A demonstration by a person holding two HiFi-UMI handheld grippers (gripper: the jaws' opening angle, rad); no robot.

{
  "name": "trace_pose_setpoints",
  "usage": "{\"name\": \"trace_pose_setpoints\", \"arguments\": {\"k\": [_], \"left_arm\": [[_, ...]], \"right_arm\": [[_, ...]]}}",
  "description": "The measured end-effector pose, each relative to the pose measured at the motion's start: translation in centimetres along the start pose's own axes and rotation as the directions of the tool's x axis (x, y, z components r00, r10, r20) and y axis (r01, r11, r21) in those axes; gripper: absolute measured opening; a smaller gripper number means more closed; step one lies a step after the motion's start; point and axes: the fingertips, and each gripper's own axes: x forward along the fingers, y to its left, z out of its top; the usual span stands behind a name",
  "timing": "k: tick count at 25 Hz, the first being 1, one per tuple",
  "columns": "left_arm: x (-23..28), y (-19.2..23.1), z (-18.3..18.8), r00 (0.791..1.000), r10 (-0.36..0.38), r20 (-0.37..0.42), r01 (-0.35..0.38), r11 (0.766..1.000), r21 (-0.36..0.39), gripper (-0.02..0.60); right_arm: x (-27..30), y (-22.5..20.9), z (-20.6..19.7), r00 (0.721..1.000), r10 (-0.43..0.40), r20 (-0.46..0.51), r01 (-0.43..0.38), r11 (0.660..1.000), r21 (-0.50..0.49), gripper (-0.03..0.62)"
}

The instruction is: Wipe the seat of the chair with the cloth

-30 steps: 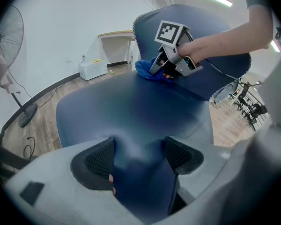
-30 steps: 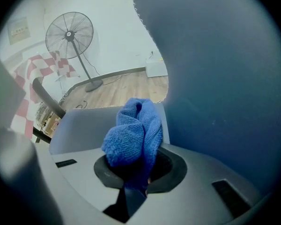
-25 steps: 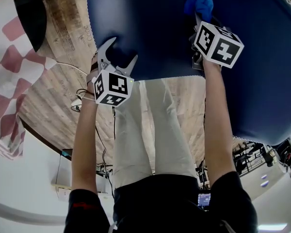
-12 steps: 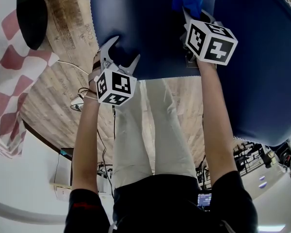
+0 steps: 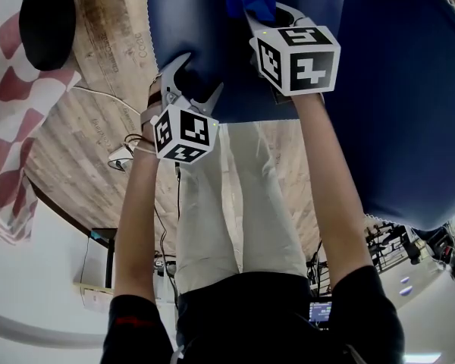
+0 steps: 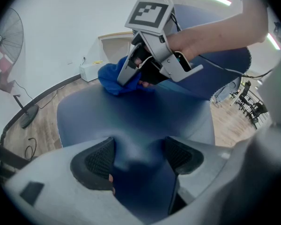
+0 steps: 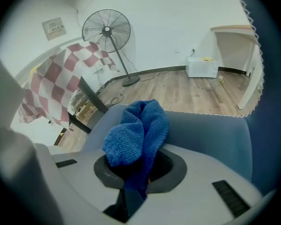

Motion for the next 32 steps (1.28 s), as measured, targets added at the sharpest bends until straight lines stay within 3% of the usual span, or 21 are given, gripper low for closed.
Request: {"name": "trace_pose_setpoints", "arguments": {"k": [11,18,32], "left_arm": [[0.0,0.1,-0.1,1.000,0.000,0.004,0.000,1.000,-0.003,0.342],[0.1,-0.2,-0.2,1.000,-0.002,0.006,0.002,1.000,-0.005,0.342],[0.0,0.1,-0.1,1.000,-0.005,0.008,0.005,1.000,-0.008,0.342]], "right_arm": [[2.1,7.9,-0.8,0.982,0.166,-0.092,-0.180,0.967,-0.182,0.043],[1.9,10.9,-2.6,0.957,0.257,-0.134,-0.280,0.940,-0.194,0.043],[2.0,10.8,-2.8,0.962,0.238,-0.134,-0.260,0.948,-0.182,0.043]]}}
